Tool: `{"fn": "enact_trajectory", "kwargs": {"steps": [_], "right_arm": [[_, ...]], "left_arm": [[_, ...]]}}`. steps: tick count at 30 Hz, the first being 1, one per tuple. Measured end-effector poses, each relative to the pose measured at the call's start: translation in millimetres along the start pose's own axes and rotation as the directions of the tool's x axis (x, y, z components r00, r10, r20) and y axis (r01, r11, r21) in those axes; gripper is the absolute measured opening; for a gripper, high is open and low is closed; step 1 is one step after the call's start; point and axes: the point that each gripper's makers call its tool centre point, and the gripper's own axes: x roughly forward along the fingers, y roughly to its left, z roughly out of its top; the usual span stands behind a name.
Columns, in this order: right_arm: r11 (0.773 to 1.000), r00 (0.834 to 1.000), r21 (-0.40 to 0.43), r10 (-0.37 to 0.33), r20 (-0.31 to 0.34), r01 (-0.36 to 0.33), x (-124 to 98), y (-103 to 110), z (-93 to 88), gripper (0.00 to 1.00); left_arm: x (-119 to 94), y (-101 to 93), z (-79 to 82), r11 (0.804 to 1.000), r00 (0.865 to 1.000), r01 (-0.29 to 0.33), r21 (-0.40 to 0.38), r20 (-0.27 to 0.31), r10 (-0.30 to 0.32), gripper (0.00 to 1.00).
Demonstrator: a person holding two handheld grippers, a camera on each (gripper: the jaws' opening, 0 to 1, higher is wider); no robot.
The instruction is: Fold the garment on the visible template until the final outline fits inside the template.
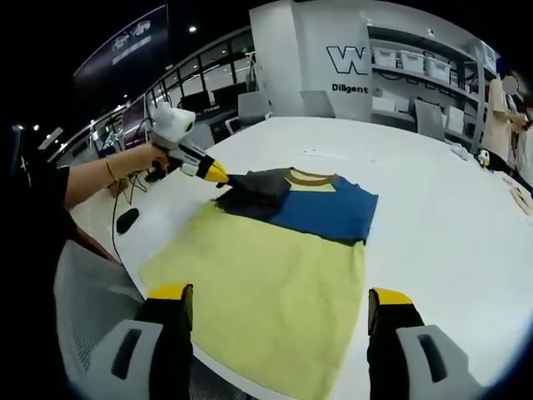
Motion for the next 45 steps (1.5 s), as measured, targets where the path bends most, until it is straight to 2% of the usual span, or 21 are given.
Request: {"fn": "enact_trajectory", "kwargs": {"steps": [13,20,21,27,36,45], "right_arm": [[1.0,1.0,0.005,-0.004,0.005,0.004,-2.6,-1.4,-2.1,0.85],[1.0,1.0,0.012,-0.004,0.013,0.004,-2.5,-1.5,-1.7,0.85],[1.0,1.0,0.012,-0.004,0.014,0.004,-2.4,-1.4,-1.6,0.85],[1.0,1.0,0.014,-0.004,0.013,0.004,-3.1,-1.9,-3.8,0.85],[1.0,1.0,0.018,-0.008,0.01,0.008,-2.9,-4.4,-6.3,0.85],[1.0,1.0,0.025,-0.008,0.013,0.008,-2.3,-6.1,-7.9,0.85]], "left_arm": [[11.8,-23.5,43.9,0.997,0.997,0.062,0.049,0.04,-0.063,0.01],[19.3,-33.7,78.4,0.993,0.994,0.086,0.079,0.063,-0.091,0.01],[22.0,-35.5,87.0,0.992,0.993,0.088,0.088,0.066,-0.094,0.01],[36.2,-47.8,110.9,0.987,0.991,0.112,0.113,0.057,-0.119,0.01],[67.1,-71.2,117.0,0.986,0.991,0.13,0.104,0.008,-0.131,0.01],[98.1,-80.5,113.9,0.991,0.992,0.123,0.052,-0.044,-0.121,0.01]]}}
